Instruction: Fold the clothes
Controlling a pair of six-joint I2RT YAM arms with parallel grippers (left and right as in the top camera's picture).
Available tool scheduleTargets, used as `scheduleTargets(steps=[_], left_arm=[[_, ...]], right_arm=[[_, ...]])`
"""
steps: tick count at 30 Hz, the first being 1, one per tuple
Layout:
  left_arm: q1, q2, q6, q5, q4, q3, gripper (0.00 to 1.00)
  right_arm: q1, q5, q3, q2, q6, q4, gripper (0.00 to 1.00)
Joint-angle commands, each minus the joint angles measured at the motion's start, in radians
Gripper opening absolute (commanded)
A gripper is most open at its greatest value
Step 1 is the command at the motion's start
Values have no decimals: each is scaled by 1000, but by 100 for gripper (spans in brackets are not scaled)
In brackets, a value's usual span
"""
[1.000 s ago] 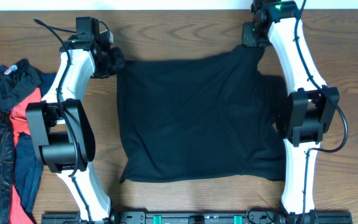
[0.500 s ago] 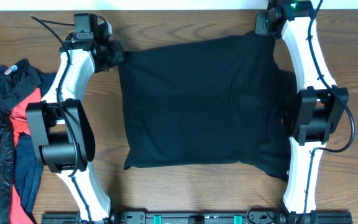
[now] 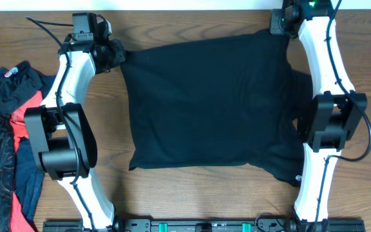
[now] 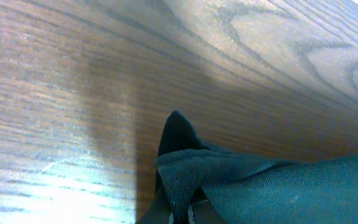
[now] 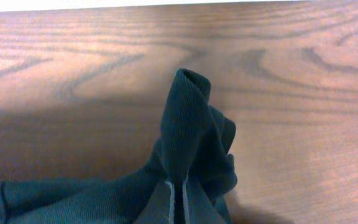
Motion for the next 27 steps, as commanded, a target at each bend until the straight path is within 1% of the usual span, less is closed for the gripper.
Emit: scheduleTargets(steps=[1, 3, 5, 10, 13, 16, 20, 23, 27], left_arm=[[9, -86, -9, -31, -26, 24, 6], [9, -118, -9, -31, -60, 24, 6], [9, -151, -9, -31, -116, 24, 6], [8, -193, -9, -31, -309, 24, 6], [8, -189, -8, -31, -409, 20, 6], [8, -187, -8, -31, -469, 9, 6], [5, -187, -3, -31, -503, -21, 6], [2, -186, 7, -35, -497, -56, 6], [2, -185, 7, -35, -437, -128, 6]], right_arm=[[-22, 25, 4, -110, -19, -47, 1], [-21, 16, 4, -130, -19, -108, 1], [-21, -11, 4, -147, -6, -204, 1], [-19, -76, 0, -149, 142, -521, 1], [-13, -150, -21, -149, 151, -630, 1], [-3, -155, -46, -149, 151, -673, 2], [10, -156, -99, -149, 151, -689, 2], [11, -156, -168, -149, 151, -665, 1], [12, -185, -294, -149, 151, -599, 1]])
